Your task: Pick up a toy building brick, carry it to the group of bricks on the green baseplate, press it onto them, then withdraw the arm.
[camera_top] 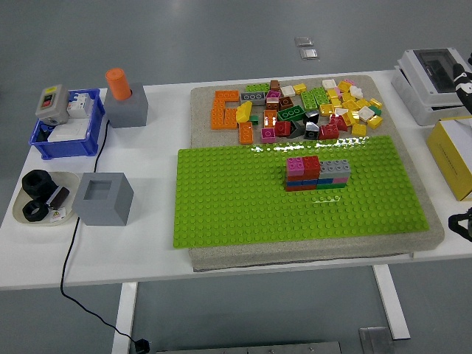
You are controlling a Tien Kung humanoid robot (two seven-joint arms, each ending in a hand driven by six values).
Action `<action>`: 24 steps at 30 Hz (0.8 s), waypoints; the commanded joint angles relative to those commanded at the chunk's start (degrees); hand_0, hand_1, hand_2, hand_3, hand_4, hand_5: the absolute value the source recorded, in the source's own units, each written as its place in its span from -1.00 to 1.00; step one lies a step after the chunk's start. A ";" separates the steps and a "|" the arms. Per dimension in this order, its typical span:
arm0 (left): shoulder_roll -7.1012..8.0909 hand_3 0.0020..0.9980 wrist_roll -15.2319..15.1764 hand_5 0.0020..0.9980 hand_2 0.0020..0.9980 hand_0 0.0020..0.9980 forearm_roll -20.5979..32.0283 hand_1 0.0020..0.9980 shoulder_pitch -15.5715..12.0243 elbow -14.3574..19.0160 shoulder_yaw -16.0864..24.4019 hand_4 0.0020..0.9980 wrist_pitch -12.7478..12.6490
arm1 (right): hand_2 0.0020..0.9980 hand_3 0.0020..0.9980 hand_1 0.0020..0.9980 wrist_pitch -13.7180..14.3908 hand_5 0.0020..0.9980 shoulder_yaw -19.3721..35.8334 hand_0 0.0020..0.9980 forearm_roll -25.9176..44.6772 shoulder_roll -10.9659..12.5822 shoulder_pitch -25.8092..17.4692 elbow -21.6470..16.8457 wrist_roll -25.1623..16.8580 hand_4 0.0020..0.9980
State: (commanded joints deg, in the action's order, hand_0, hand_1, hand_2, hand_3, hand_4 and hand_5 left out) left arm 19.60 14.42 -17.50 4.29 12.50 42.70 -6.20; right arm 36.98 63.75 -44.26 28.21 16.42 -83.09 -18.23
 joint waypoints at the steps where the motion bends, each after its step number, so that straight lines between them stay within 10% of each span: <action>1: -0.05 0.56 -0.01 0.07 0.47 0.61 -0.04 0.52 0.07 -0.01 0.03 0.66 0.00 | 0.52 0.38 0.38 0.00 -0.35 -0.39 0.40 0.62 -0.17 0.28 0.01 -0.31 0.48; 24: -0.69 0.57 -0.15 0.04 0.47 0.61 0.74 0.52 0.15 -0.07 -0.33 0.64 -0.08 | 0.53 -0.06 0.38 0.00 -0.59 -3.71 0.39 7.17 -2.62 1.50 -0.19 -4.17 0.44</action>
State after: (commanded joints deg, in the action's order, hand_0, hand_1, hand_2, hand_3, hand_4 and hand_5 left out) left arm 18.91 14.27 -16.76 4.44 12.43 42.37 -6.28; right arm 36.98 60.04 -37.10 25.59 17.93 -83.29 -22.39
